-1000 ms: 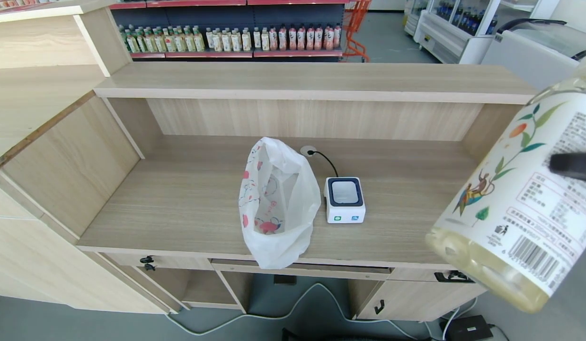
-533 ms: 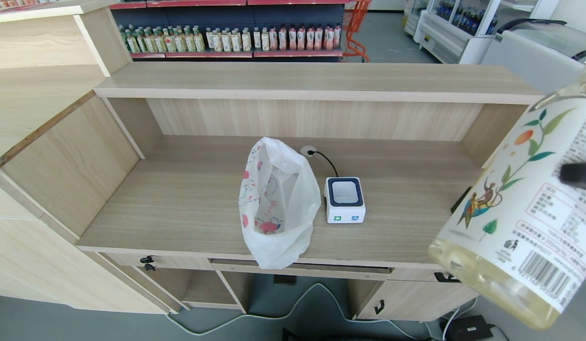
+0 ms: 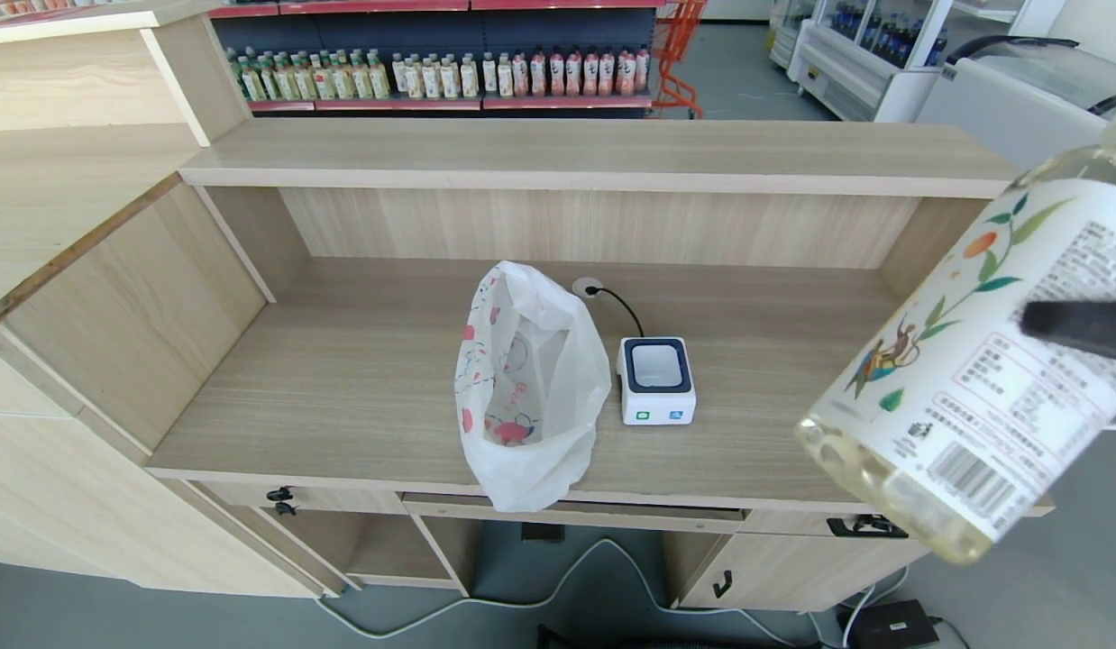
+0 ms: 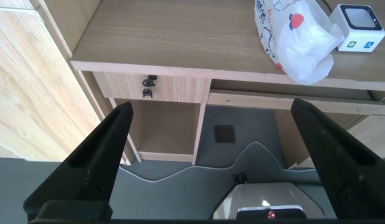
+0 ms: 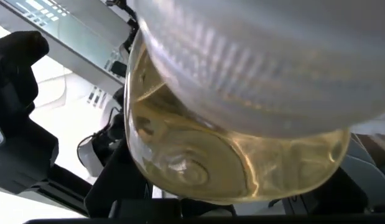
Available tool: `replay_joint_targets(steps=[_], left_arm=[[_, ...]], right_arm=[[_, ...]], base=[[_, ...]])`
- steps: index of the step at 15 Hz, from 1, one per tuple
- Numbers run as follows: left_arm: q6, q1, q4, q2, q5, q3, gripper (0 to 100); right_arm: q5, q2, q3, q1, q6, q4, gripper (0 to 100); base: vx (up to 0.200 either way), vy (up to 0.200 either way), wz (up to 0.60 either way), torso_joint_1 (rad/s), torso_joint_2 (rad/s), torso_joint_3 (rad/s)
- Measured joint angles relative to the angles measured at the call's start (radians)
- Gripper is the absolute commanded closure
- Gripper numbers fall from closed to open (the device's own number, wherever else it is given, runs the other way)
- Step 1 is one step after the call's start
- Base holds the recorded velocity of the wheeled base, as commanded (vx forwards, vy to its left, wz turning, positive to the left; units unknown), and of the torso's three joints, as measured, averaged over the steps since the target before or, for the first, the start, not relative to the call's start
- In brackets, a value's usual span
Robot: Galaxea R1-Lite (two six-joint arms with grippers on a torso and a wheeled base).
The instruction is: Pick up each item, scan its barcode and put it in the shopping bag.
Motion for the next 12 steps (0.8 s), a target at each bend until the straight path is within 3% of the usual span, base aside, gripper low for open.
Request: replay_joint_targets(steps=[6, 8, 12], left_arm=[[0.000, 0.000, 0.000, 0.000, 0.000, 0.000, 0], [0.000, 0.000, 0.000, 0.000, 0.000, 0.000, 0], [0.000, 0.000, 0.000, 0.000, 0.000, 0.000, 0]], right_arm=[[-0.122, 0.236, -0.015, -0.249, -0.698, -0.071, 100], [-0.176, 0.322, -0.070, -0.271, -0.863, -0.119, 100], [-0.197, 0.468, -0.227, -0.233, -1.026, -0.223, 100]], base=[[0.000, 0.000, 0.00, 0.000, 0.00, 0.000], [0.000, 0.000, 0.00, 0.000, 0.00, 0.000], [0.000, 0.000, 0.00, 0.000, 0.00, 0.000]])
